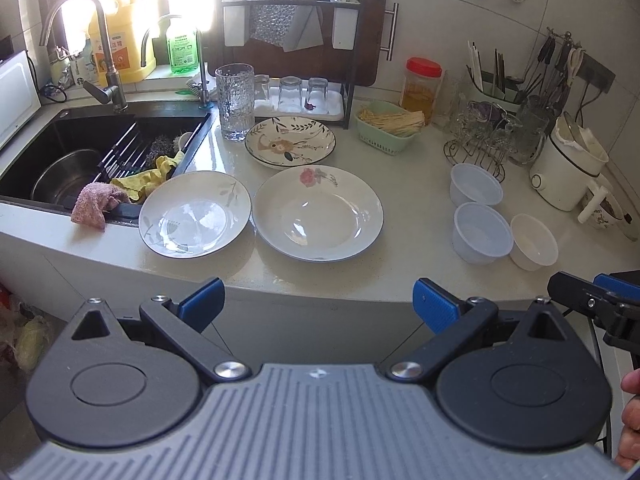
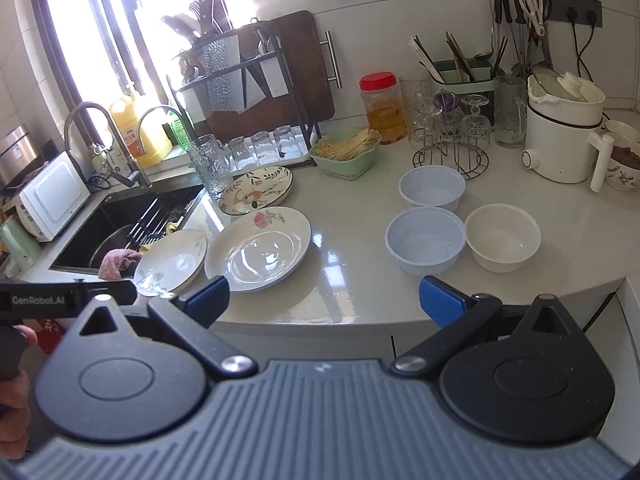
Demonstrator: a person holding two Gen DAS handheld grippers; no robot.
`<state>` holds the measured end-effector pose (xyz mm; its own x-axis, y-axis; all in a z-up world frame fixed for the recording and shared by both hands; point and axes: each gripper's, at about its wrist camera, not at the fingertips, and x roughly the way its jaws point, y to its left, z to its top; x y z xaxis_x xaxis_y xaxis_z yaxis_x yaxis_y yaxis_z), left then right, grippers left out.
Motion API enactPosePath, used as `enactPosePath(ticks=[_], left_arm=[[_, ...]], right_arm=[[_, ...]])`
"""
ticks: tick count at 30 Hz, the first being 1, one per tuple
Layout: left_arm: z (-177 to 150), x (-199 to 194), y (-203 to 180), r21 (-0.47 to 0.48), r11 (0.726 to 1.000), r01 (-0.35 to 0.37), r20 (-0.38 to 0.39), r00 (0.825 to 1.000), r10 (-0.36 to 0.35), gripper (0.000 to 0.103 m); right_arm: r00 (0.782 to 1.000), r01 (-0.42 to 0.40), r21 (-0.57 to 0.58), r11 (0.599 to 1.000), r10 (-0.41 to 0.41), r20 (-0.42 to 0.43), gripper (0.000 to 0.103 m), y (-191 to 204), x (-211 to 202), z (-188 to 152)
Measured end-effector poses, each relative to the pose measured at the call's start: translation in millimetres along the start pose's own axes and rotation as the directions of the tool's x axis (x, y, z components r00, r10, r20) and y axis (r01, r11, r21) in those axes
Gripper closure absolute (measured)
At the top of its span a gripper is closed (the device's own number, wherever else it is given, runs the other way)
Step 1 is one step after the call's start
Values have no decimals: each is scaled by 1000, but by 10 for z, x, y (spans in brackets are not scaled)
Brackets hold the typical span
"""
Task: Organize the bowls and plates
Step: 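Move the left gripper toward the white leaf-print plate by the sink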
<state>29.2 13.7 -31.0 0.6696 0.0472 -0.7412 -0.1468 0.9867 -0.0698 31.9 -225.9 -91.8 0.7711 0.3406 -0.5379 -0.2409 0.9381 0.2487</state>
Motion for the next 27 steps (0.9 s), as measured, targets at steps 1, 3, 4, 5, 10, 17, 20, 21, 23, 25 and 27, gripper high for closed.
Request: enactPosePath(ticks=[1, 3, 4, 5, 10, 17, 20, 21, 23, 25, 27], left_arm=[[6, -8, 19, -2, 1000, -4, -2, 1000, 4, 1], [25, -21, 57, -3, 1000, -12, 0, 1000, 12, 1], [35, -27, 83, -6, 1000, -16, 2, 1000, 16, 1], [45, -31, 107, -10, 1000, -18, 5, 1000, 18, 1], [101, 14, 271, -35, 999, -25, -4, 1000, 25, 1], [163, 300, 618, -71, 997, -22, -33, 999, 20, 1], [205, 470, 800, -68, 998, -4, -48, 999, 1, 1], [228, 532, 868, -63, 998, 1, -53, 999, -5, 1], [283, 652, 1014, -56, 998, 7, -63, 998, -10, 1], [365, 810, 1207, -52, 999, 15, -79, 997, -20, 1], [447, 969, 1404, -44, 999, 12, -91, 996, -16, 1]], right_arm=[[1000, -18, 2, 1000, 18, -3, 4, 15, 19, 10], [999, -36, -5, 999, 36, -11, 4, 62, 70, 30], [999, -43, -12, 999, 43, -13, 4, 96, 98, 44], [999, -50, -17, 999, 50, -14, 4, 123, 120, 56], [997, -71, -35, 997, 70, -20, 4, 278, 253, 119], [998, -55, -67, 996, 53, -33, 4, 506, 515, 133], [998, -53, -66, 996, 50, -45, 4, 637, 671, 125], [998, -54, -61, 997, 52, -46, 4, 692, 730, 126], [998, -46, -58, 997, 43, -42, 4, 821, 853, 129], [999, -9, -56, 998, 7, -34, 4, 951, 971, 135], [1000, 3, -61, 998, -4, -23, 4, 1089, 1101, 137]])
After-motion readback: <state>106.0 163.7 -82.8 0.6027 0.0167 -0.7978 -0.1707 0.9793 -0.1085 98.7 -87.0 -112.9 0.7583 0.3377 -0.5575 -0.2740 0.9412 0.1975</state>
